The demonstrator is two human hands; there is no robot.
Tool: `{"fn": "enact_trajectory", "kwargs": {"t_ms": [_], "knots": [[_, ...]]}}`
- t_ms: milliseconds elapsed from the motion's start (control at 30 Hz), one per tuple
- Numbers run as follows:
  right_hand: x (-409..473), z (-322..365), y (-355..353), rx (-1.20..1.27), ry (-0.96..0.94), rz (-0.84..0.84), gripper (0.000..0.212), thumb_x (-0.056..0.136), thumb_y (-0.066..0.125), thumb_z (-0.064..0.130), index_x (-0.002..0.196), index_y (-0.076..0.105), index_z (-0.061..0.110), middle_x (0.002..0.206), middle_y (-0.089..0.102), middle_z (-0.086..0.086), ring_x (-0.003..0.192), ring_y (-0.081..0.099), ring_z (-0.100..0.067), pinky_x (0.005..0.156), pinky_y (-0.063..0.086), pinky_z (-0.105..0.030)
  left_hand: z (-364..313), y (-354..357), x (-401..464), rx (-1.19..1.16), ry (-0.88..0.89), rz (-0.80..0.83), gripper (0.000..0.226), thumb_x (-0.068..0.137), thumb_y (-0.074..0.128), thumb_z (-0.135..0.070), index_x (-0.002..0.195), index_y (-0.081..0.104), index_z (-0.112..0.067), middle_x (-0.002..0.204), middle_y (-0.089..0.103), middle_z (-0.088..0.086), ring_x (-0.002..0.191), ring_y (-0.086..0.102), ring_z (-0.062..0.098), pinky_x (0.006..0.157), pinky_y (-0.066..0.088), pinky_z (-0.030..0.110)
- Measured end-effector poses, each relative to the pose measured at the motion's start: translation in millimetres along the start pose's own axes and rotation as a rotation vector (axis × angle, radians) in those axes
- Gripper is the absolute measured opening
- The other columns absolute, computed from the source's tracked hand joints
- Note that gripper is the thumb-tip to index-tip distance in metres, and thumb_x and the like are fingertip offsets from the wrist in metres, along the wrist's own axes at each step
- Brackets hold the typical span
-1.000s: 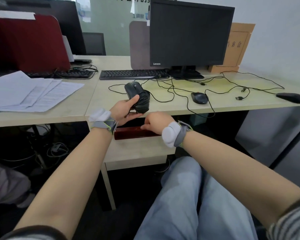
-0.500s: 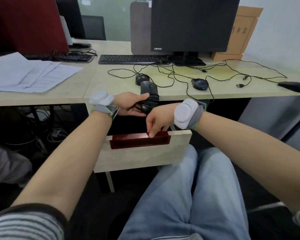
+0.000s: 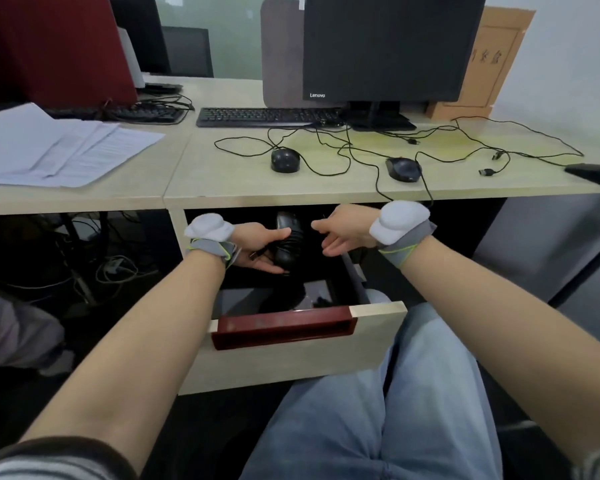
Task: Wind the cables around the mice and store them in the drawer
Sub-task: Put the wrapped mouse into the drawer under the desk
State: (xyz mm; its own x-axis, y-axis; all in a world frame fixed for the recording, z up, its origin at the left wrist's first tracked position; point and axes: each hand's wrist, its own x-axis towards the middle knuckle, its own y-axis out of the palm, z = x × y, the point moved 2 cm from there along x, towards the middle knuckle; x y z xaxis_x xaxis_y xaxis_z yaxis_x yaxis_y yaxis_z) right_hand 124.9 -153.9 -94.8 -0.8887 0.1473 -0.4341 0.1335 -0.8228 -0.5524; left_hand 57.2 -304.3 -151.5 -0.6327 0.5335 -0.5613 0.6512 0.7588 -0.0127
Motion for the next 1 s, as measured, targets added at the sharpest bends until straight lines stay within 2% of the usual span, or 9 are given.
{"fn": "enact_trajectory", "kwargs": {"t_ms": [100,200,333,467,600,700,867,933,1000], "knots": [[21.0,4.6,18.5,-0.165,-0.03,-0.043,0.04,0.097,0.045,0.023,0.125,0.049,-0.006,0.11,0.056,-0.02,0.098,0.061,-0.029,0.094,0.051,-0.038,4.5,-3.2,8.5,-0.124,0.023,-0.015,0.034,0.097,0.042,-0.034,0.091,0.055,-0.003,0.085,0.065,0.017,0.057,0.07,0.024,0.056,0.058,0.028],[35.3,7.6,36.6,-0.293,-0.06,-0.11,0.054,0.094,0.05,0.029,0.138,0.038,0.0,0.123,0.054,-0.015,0.108,0.057,-0.028,0.081,0.052,-0.035,15.0,-4.7,15.9,-0.133,0.025,-0.031,0.035,0.097,0.042,-0.035,0.091,0.055,-0.003,0.086,0.063,0.017,0.052,0.07,0.021,0.055,0.057,0.026],[48.6,-4.3,52.7,0.261,-0.005,0.015,0.072,0.089,0.06,0.026,0.148,0.019,0.02,0.147,0.038,-0.009,0.128,0.045,-0.03,0.089,0.052,-0.044,21.0,-10.2,21.3,-0.164,0.036,-0.082,0.034,0.096,0.045,-0.035,0.091,0.055,-0.002,0.086,0.063,0.017,0.05,0.069,0.022,0.054,0.057,0.026],[51.5,-11.8,55.8,0.331,-0.006,0.013,0.072,0.088,0.063,0.019,0.147,0.023,0.018,0.146,0.037,-0.01,0.127,0.043,-0.03,0.089,0.052,-0.042,24.7,-6.6,23.8,-0.144,0.028,-0.113,0.035,0.097,0.043,-0.036,0.096,0.053,-0.003,0.086,0.062,0.016,0.05,0.068,0.021,0.049,0.056,0.024],[48.6,-13.1,53.4,0.165,0.014,-0.077,0.072,0.089,0.062,0.022,0.147,0.022,0.013,0.146,0.036,-0.012,0.125,0.047,-0.031,0.089,0.053,-0.045,21.4,-3.3,28.3,0.203,0.047,-0.263,0.039,0.095,0.04,-0.046,0.104,0.053,-0.011,0.081,0.057,0.005,0.063,0.054,0.011,0.047,0.052,0.019],[46.5,-9.0,54.2,-0.076,0.054,-0.109,0.071,0.091,0.058,0.026,0.147,0.019,0.007,0.144,0.038,-0.017,0.122,0.049,-0.036,0.089,0.052,-0.045,17.9,-5.4,28.3,0.505,0.044,-0.297,0.046,0.095,0.034,-0.05,0.114,0.055,-0.013,0.073,0.051,0.003,0.06,0.047,0.013,0.049,0.042,0.02],[46.5,-2.8,54.7,-0.375,-0.007,-0.093,0.067,0.092,0.054,0.032,0.141,0.024,-0.002,0.139,0.045,-0.019,0.12,0.053,-0.033,0.071,0.051,-0.03,17.2,-10.2,27.9,0.692,0.077,-0.317,0.049,0.096,0.036,-0.047,0.116,0.058,-0.009,0.062,0.051,0.003,0.05,0.046,0.016,0.046,0.038,0.022],[47.4,-2.8,54.3,-0.378,-0.026,-0.118,0.072,0.09,0.057,0.036,0.142,0.024,0.0,0.139,0.046,-0.017,0.122,0.051,-0.031,0.09,0.047,-0.034,15.5,-11.7,26.9,0.71,0.113,-0.361,0.044,0.095,0.04,-0.045,0.112,0.06,-0.009,0.067,0.057,0.006,0.056,0.053,0.019,0.049,0.04,0.021],[49.2,-2.8,53.0,-0.381,-0.043,-0.144,0.074,0.087,0.06,0.04,0.141,0.028,0.001,0.138,0.048,-0.015,0.123,0.051,-0.03,0.098,0.044,-0.034,13.5,-13.0,27.9,0.773,0.137,-0.421,0.045,0.094,0.043,-0.044,0.117,0.06,-0.009,0.098,0.067,0.012,0.089,0.063,0.025,0.07,0.043,0.02]]}}
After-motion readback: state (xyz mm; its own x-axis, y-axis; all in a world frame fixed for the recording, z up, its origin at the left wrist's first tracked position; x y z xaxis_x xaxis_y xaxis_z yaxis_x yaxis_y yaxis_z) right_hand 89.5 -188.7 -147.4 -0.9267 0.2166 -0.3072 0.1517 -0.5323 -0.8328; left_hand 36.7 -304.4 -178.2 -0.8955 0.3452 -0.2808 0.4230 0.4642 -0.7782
